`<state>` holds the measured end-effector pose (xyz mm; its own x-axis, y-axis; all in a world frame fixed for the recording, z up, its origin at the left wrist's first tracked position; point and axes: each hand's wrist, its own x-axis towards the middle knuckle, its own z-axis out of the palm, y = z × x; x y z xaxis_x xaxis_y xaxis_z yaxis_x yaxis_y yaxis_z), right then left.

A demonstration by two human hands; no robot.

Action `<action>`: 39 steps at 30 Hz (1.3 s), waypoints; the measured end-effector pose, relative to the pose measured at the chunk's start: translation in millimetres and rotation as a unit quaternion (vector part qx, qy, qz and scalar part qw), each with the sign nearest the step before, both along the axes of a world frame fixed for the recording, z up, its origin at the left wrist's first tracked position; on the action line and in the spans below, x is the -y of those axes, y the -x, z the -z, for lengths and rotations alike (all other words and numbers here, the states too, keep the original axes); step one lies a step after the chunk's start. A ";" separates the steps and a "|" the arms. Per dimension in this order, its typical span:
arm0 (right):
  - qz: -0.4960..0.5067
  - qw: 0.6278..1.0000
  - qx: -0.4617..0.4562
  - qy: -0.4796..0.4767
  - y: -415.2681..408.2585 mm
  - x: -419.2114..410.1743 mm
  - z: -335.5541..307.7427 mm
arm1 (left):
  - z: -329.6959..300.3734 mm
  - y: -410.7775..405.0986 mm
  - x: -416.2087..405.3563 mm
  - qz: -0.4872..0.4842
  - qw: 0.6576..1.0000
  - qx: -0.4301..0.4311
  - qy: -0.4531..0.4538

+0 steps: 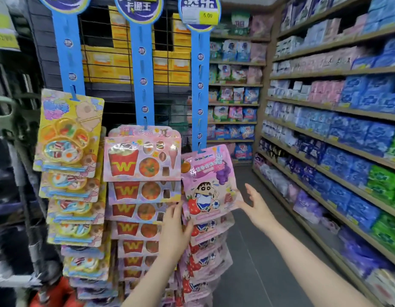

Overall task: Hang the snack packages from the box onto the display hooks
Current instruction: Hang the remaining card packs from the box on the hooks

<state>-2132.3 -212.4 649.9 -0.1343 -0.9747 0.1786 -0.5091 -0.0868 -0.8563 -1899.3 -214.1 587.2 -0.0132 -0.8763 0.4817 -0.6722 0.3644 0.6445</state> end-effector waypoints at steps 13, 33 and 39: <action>-0.129 0.981 0.126 -0.078 -15.2 79.8 56.0 | 62.2 31.5 35.2 -0.105 0.990 0.082 -0.053; -0.125 0.948 0.196 -0.219 -1.1 61.4 171.7 | 184.6 36.2 19.6 -0.102 0.975 -0.091 -0.174; -0.144 0.946 0.175 -0.230 7.0 41.9 187.5 | 179.5 26.5 2.9 -0.096 0.971 -0.126 -0.178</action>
